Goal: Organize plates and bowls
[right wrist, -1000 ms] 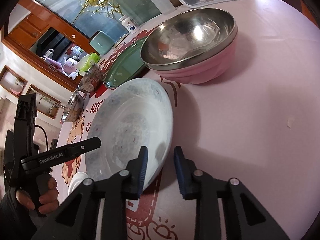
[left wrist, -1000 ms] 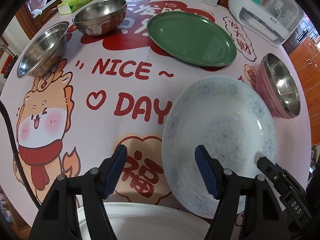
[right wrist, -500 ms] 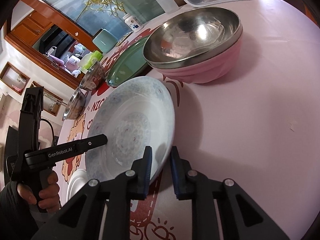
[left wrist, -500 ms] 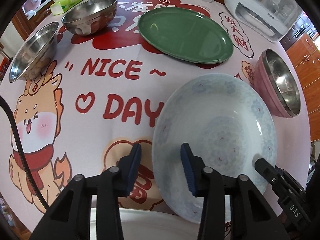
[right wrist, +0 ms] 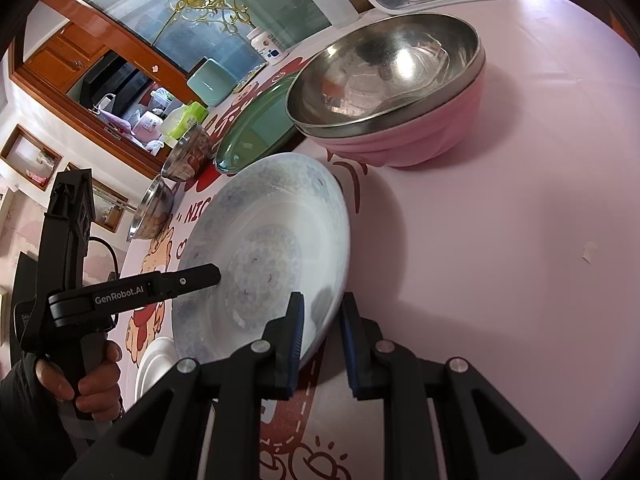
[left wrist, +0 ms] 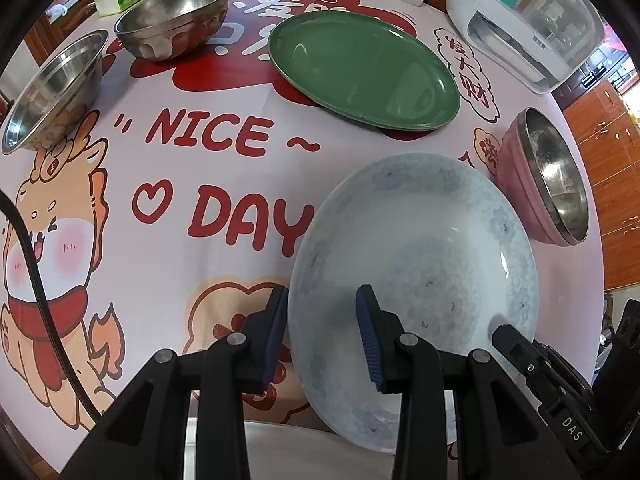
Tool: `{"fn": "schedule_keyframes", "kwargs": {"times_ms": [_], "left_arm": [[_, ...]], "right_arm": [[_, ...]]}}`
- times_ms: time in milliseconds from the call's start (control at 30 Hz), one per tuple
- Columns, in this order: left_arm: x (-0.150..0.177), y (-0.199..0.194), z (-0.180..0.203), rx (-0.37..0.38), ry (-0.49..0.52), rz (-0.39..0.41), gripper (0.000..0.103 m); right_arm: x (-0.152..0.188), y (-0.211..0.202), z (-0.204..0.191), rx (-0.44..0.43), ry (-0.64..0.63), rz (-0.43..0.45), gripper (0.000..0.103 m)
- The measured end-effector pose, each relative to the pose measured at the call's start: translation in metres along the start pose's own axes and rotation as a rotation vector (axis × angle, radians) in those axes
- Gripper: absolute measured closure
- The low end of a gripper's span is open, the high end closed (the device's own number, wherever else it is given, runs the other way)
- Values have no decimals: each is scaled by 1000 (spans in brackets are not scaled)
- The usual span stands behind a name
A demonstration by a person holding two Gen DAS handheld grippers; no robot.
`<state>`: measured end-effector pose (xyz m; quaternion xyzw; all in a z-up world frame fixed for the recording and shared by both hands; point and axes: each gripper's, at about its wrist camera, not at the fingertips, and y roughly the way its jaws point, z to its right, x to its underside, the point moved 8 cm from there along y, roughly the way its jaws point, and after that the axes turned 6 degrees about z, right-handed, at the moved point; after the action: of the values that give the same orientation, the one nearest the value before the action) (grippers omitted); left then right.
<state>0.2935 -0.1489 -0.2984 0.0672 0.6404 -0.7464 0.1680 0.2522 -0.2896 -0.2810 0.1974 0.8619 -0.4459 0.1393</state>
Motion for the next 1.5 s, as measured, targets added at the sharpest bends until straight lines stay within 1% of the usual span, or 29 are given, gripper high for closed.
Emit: {"fn": "schedule_keyframes", "kwargs": {"times_ms": [100,267,367,633,867,1100,1500], "left_arm": [[1,-2,0,4,7,4,69],[0,-1,1,8,10,5,74],[-1,0,0,13,-4,7,77],[3,-2,-1,18,-4,10,79],[8,-13,-2,28,7,28,81],[10,-28,0,53,9,61,81],[14,-67,-6,73,5,130,81]], "right_arm": [[0,0,0,-4,-1,-2,85],[0,0,-1,-5,-2,-4,85],[0,0,0,-11,-2,-8,85],[3,-2,0,-19,-13,-34,85],[4,-5,1,-25,1,-53,85],[2,-10,-3,-31,-2,-42,85],[-2,-21,-25,-42,-39,-26,85]]}}
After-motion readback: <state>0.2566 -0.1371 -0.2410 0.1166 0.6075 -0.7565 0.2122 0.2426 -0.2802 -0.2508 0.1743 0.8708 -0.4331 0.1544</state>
